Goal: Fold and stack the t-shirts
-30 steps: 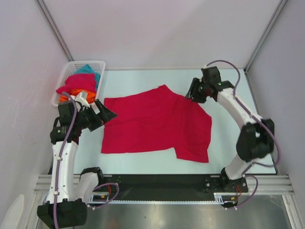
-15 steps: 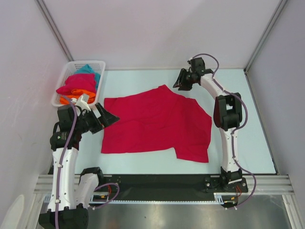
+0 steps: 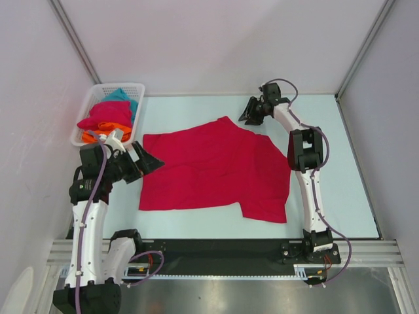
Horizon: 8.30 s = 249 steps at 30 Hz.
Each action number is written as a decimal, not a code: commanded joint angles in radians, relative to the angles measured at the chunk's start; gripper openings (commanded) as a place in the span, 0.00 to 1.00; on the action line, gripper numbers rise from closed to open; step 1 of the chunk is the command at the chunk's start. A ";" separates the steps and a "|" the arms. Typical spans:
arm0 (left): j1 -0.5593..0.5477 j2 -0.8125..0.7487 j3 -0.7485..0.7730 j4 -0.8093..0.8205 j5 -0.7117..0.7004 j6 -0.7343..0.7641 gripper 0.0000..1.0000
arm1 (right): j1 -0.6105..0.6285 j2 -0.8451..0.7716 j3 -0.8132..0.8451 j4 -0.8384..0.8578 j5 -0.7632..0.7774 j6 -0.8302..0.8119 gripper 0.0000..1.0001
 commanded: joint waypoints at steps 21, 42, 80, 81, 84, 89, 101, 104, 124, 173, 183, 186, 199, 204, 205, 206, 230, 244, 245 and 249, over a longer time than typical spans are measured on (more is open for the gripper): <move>0.007 0.103 -0.033 0.118 -0.004 0.009 1.00 | 0.095 0.132 0.042 0.096 -0.131 0.051 0.00; 0.007 0.083 -0.096 0.150 -0.007 0.015 0.99 | 0.064 -0.131 0.051 -0.019 0.208 -0.098 0.00; 0.008 0.065 -0.096 0.129 -0.021 0.036 0.99 | -0.008 -0.053 0.065 -0.130 0.237 -0.128 0.40; 0.008 0.065 -0.096 0.127 -0.019 0.036 0.99 | -0.011 -0.059 0.052 -0.127 0.257 -0.128 0.40; 0.008 0.067 -0.098 0.127 -0.022 0.036 0.99 | -0.029 -0.081 -0.003 -0.114 0.283 -0.131 0.40; 0.007 0.073 -0.098 0.132 -0.022 0.035 0.99 | -0.040 -0.086 -0.047 -0.105 0.288 -0.134 0.39; 0.008 0.071 -0.116 0.139 -0.016 0.033 0.99 | 0.017 -0.165 -0.208 -0.070 0.240 -0.121 0.36; 0.008 0.065 -0.124 0.141 -0.014 0.033 0.99 | 0.033 -0.199 -0.231 -0.067 0.231 -0.118 0.37; 0.008 0.048 -0.153 0.147 -0.013 0.036 0.99 | 0.101 -0.256 -0.360 -0.038 0.211 -0.142 0.00; 0.008 0.047 -0.132 0.124 -0.027 0.045 0.99 | -0.009 -0.211 -0.046 -0.170 0.461 -0.179 0.68; 0.010 0.045 -0.133 0.121 -0.031 0.052 1.00 | -0.037 -0.110 0.037 -0.191 0.404 -0.164 0.63; 0.008 0.051 -0.130 0.120 -0.033 0.055 0.99 | -0.043 -0.090 0.022 -0.182 0.384 -0.157 0.03; 0.008 0.067 -0.145 0.146 -0.030 0.047 1.00 | -0.049 -0.196 -0.112 -0.119 0.419 -0.171 0.13; 0.008 0.083 -0.165 0.175 -0.051 0.030 0.99 | -0.039 -0.205 -0.064 -0.168 0.418 -0.156 0.50; 0.008 0.092 -0.168 0.187 -0.048 0.006 1.00 | -0.033 -0.217 -0.070 -0.165 0.419 -0.153 0.65; 0.008 0.103 -0.171 0.202 -0.041 -0.008 0.99 | -0.028 -0.236 -0.079 -0.151 0.419 -0.151 0.66; 0.010 0.735 0.112 0.491 -0.030 -0.188 0.99 | 0.161 -0.782 -0.831 0.116 0.373 -0.032 0.67; -0.039 0.823 0.220 0.465 -0.057 -0.214 0.99 | 0.408 -1.099 -1.169 0.067 0.450 0.070 0.67; -0.045 0.794 0.189 0.466 -0.057 -0.211 0.99 | 0.423 -1.137 -1.191 0.064 0.456 0.073 0.67; -0.056 0.717 0.106 0.471 -0.068 -0.212 1.00 | 0.448 -1.213 -1.248 0.027 0.491 0.099 0.68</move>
